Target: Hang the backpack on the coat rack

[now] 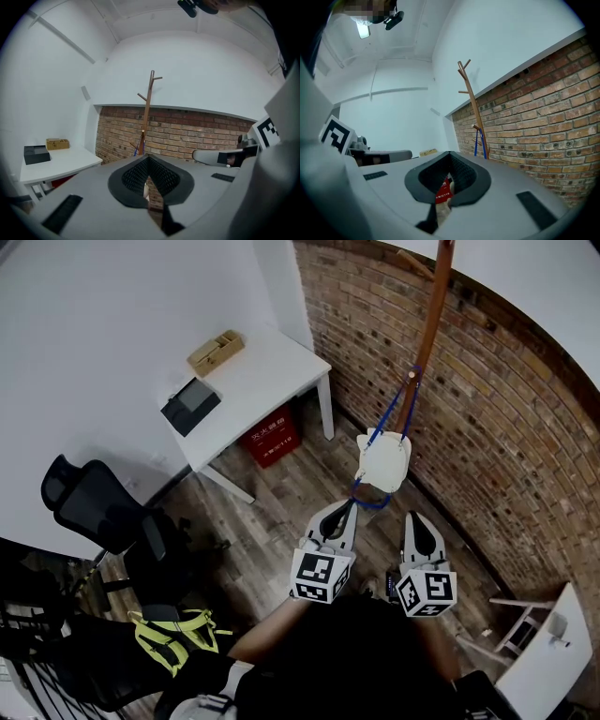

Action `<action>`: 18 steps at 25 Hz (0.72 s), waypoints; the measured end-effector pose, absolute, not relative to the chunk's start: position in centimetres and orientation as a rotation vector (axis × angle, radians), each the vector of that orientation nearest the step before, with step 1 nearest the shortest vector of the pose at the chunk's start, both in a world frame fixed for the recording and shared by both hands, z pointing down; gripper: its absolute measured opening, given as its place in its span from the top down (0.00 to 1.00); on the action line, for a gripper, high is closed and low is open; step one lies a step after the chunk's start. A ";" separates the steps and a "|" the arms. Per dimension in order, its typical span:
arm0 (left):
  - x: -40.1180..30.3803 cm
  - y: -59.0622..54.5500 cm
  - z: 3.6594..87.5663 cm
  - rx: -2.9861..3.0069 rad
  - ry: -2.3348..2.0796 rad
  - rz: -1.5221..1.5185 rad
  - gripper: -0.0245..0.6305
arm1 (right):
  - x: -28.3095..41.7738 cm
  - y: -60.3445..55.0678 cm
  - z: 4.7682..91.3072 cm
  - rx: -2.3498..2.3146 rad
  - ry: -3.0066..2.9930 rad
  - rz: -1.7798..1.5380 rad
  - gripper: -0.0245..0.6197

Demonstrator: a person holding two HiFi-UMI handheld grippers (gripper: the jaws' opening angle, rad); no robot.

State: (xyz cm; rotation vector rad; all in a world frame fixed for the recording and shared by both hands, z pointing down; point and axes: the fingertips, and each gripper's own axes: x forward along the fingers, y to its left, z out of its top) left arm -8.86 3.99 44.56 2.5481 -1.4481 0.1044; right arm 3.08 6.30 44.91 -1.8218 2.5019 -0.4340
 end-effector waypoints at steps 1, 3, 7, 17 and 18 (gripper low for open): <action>-9.0 4.0 44.6 2.550 -1.443 0.105 0.95 | 2.9 6.4 44.9 -1.826 2.499 -0.437 0.94; -9.2 4.1 44.5 2.559 -1.433 0.104 0.95 | 2.6 6.7 44.9 -1.831 2.495 -0.438 0.94; -9.1 4.0 44.6 2.568 -1.413 0.096 0.95 | 2.4 6.6 45.0 -1.851 2.482 -0.439 0.94; -8.9 3.7 44.8 2.571 -1.397 0.088 0.95 | 2.5 6.3 45.4 -1.868 2.485 -0.439 0.95; -8.9 3.7 44.8 2.572 -1.396 0.087 0.95 | 2.5 6.3 45.4 -1.867 2.485 -0.440 0.95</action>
